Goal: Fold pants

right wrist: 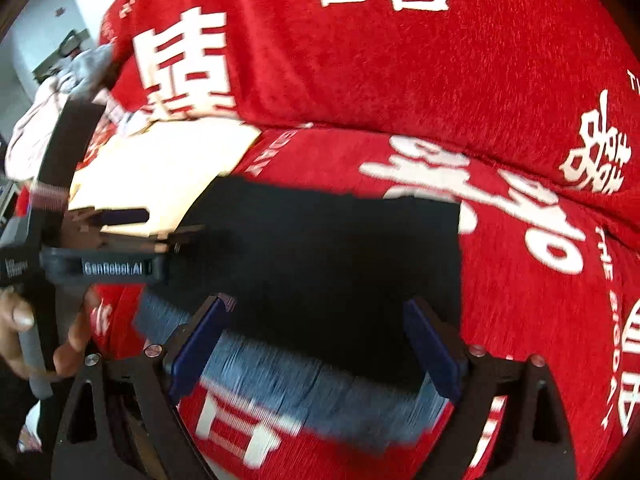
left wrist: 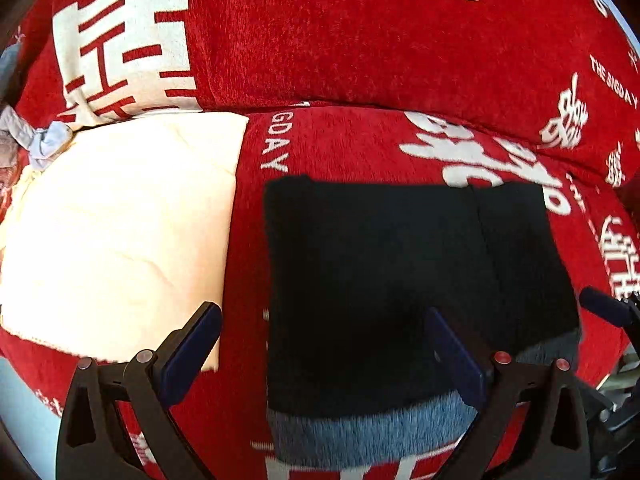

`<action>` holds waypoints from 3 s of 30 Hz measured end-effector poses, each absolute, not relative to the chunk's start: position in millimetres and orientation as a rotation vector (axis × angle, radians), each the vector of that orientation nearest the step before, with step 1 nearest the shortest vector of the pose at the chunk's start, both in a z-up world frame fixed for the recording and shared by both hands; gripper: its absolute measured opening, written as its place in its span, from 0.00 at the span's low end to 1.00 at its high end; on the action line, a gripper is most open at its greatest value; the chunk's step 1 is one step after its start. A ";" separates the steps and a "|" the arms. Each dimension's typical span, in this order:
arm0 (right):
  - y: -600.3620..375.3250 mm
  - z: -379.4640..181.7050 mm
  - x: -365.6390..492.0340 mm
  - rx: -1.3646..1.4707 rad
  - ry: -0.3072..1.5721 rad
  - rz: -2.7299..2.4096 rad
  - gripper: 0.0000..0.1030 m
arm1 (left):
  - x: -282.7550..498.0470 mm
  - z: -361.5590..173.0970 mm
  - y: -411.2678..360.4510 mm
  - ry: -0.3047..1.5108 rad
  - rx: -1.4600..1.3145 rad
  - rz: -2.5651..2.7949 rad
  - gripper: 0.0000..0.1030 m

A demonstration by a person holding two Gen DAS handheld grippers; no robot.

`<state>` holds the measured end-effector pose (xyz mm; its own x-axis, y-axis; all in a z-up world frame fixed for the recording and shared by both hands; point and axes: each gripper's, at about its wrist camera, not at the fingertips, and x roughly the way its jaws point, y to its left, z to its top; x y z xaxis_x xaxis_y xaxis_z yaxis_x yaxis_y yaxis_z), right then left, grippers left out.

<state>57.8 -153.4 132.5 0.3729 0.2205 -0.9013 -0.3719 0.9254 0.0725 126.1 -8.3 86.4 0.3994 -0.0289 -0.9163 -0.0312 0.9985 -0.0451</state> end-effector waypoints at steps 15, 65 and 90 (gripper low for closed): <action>-158.0 139.2 86.7 -0.134 1.106 0.327 0.92 | 103.5 74.7 -17.5 1.178 0.009 0.013 1.00; -176.4 135.2 14.5 -0.161 1.208 -0.078 1.00 | 44.7 89.8 -30.4 1.150 -0.018 -0.014 1.00; -176.6 119.3 25.0 -0.186 1.259 -0.086 1.00 | 45.6 82.0 -31.0 1.172 -0.028 0.028 1.00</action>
<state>25.0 -176.6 119.3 0.3057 -0.1665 -0.9374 -0.0378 0.9817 -0.1867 45.6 -31.0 82.0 0.3883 0.0075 -0.9215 -0.0372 0.9993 -0.0075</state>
